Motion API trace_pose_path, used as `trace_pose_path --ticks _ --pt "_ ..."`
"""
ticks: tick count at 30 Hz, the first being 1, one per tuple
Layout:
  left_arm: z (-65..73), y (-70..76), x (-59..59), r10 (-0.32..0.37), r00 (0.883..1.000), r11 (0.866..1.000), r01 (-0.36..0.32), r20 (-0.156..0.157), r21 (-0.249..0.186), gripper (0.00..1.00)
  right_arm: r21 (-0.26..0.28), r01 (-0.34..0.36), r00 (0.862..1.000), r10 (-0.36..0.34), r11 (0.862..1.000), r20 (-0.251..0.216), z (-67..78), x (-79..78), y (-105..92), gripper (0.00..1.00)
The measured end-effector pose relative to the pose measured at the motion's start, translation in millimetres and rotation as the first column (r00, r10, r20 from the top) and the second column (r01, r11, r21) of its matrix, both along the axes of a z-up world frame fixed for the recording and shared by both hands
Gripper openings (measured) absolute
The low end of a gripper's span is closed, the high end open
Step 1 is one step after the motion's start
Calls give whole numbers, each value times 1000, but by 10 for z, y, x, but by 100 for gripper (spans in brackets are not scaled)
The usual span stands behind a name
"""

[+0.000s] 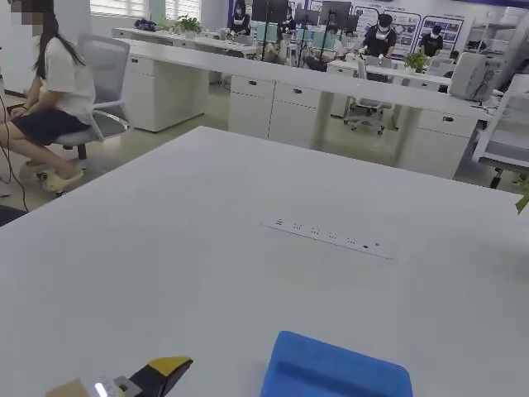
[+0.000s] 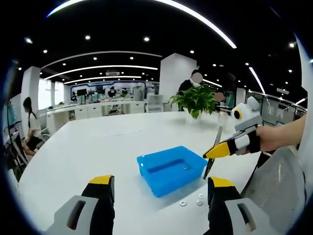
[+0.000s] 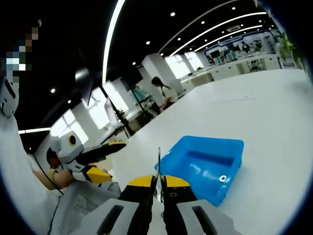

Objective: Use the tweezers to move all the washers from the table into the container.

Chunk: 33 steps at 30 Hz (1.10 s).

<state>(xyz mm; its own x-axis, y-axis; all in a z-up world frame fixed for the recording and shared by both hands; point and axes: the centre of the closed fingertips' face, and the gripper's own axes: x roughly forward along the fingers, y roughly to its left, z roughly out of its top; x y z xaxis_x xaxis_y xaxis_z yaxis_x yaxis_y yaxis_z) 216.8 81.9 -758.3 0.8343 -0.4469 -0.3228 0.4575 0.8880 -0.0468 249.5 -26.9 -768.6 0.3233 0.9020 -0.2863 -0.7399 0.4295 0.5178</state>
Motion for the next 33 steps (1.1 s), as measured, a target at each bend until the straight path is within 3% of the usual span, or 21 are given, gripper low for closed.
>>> trace_pose_path --ticks 6,12,18,26,33 --pt "-4 -4 -3 -2 1000 1000 2 -2 -2 79 14 14 1000 -14 1000 7 58 167 5 3" --pt "-11 -4 -5 -3 1000 1000 3 -5 -3 79 -10 32 999 -32 999 28 67 416 -12 3" --pt "-14 -12 -5 -7 1000 1000 7 -8 -4 79 -56 33 999 -30 998 44 -20 622 2 3" --pt "-28 -17 -4 -9 1000 1000 9 -14 -2 79 -152 -3 997 14 988 71 -220 687 77 3" --pt "59 -5 11 4 1000 998 -4 15 -55 79 -228 -31 996 51 973 79 -412 793 47 3"
